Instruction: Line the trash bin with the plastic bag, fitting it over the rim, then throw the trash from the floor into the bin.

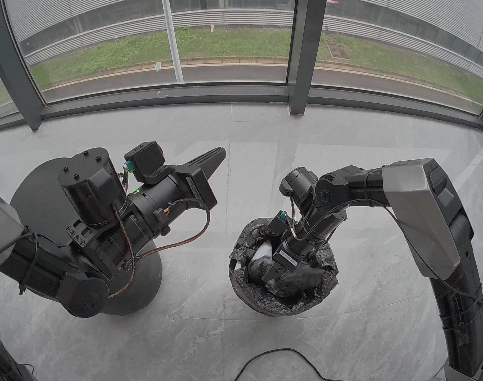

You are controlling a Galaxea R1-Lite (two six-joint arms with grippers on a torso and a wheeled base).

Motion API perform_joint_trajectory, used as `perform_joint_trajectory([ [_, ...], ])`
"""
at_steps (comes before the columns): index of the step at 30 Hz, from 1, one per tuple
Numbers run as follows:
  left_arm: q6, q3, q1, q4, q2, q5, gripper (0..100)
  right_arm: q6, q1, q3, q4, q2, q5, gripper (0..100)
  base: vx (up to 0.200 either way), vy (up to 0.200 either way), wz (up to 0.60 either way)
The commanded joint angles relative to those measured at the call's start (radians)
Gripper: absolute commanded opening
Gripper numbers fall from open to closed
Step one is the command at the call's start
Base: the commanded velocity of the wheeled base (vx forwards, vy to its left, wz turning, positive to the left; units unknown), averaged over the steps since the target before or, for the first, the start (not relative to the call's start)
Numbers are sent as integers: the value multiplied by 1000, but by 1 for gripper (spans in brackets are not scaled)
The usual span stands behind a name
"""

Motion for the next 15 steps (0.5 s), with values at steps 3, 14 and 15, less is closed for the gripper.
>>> perform_joint_trajectory([
  [3, 1, 27, 1, -23, -6, -2, 0, 4, 0, 0, -120, 27, -2, 100, 0, 0, 0],
  [14, -2, 32, 1, -30, -26, 1, 0, 4, -20, 0, -97, -108, -1, 100, 0, 0, 0],
  [15, -2, 35, 1, -28, -48, 1, 0, 7, -45, 0, -39, -185, -4, 100, 0, 0, 0],
])
